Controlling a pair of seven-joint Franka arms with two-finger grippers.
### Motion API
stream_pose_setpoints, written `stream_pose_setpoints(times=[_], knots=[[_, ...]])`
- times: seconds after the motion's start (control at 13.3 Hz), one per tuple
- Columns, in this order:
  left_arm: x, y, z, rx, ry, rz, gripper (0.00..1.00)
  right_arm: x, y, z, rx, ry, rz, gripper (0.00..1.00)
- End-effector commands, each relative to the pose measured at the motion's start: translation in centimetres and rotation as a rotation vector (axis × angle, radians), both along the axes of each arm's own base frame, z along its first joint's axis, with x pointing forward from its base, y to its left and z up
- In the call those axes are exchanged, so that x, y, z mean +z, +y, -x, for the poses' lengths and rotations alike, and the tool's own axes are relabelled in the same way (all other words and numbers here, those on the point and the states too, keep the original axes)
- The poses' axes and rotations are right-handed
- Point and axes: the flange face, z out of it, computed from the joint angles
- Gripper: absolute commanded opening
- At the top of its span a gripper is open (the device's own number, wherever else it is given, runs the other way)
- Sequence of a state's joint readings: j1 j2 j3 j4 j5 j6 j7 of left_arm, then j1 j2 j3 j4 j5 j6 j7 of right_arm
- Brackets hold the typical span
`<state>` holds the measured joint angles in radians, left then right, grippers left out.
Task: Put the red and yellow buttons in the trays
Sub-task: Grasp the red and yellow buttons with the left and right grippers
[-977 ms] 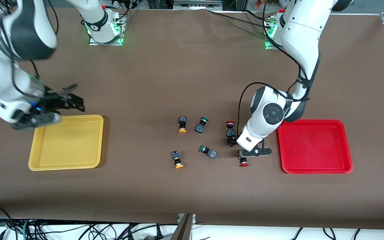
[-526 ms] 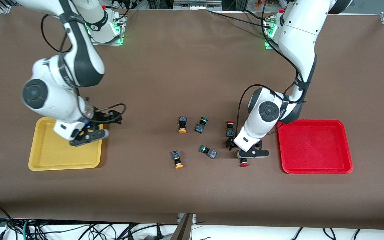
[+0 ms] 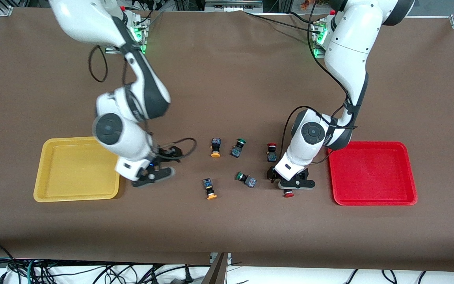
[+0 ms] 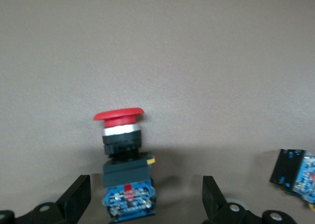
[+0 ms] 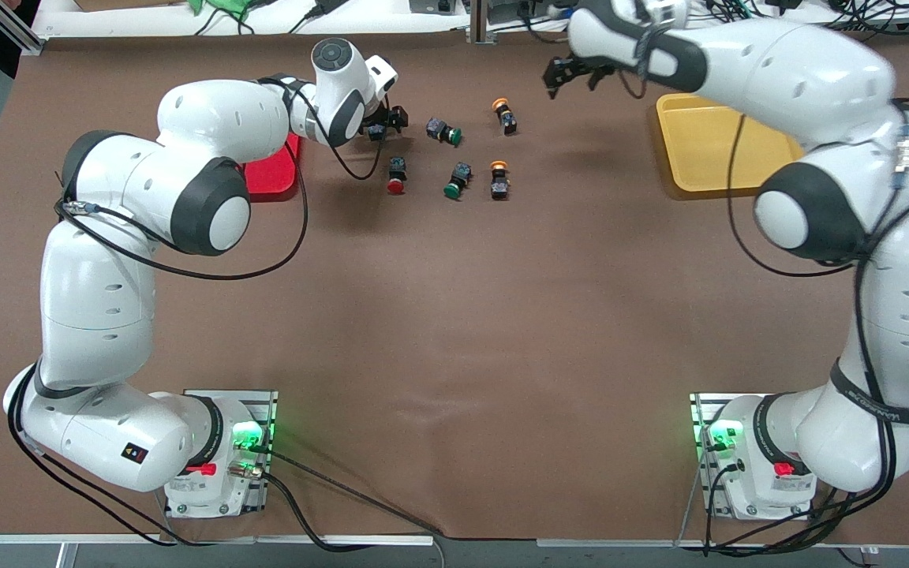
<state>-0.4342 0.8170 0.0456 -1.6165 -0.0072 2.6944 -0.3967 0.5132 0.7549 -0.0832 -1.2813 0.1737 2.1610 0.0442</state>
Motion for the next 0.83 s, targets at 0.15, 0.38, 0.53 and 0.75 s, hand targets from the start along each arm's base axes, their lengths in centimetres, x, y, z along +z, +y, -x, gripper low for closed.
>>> stream_pose_setpoints(times=[0.15, 0.38, 0.53, 0.75], knots=[[-0.1, 1.0, -0.6, -0.035, -0.025, -0.041, 1.00, -6.2, 5.2, -1.3, 0.007, -0.191, -0.054, 1.00], [-0.4, 1.8, -0.8, -0.045, -0.022, -0.050, 1.00, -8.9, 7.3, -0.5, 0.031, -0.261, -0.076, 1.00], [-0.2, 2.0, -1.0, -0.041, -0.025, -0.049, 0.65, -10.3, 8.4, 0.2, 0.036, -0.281, -0.085, 0.98], [0.1, 2.1, -1.0, -0.040, -0.026, -0.048, 0.31, -12.5, 8.5, 0.5, 0.034, -0.284, -0.080, 0.89]])
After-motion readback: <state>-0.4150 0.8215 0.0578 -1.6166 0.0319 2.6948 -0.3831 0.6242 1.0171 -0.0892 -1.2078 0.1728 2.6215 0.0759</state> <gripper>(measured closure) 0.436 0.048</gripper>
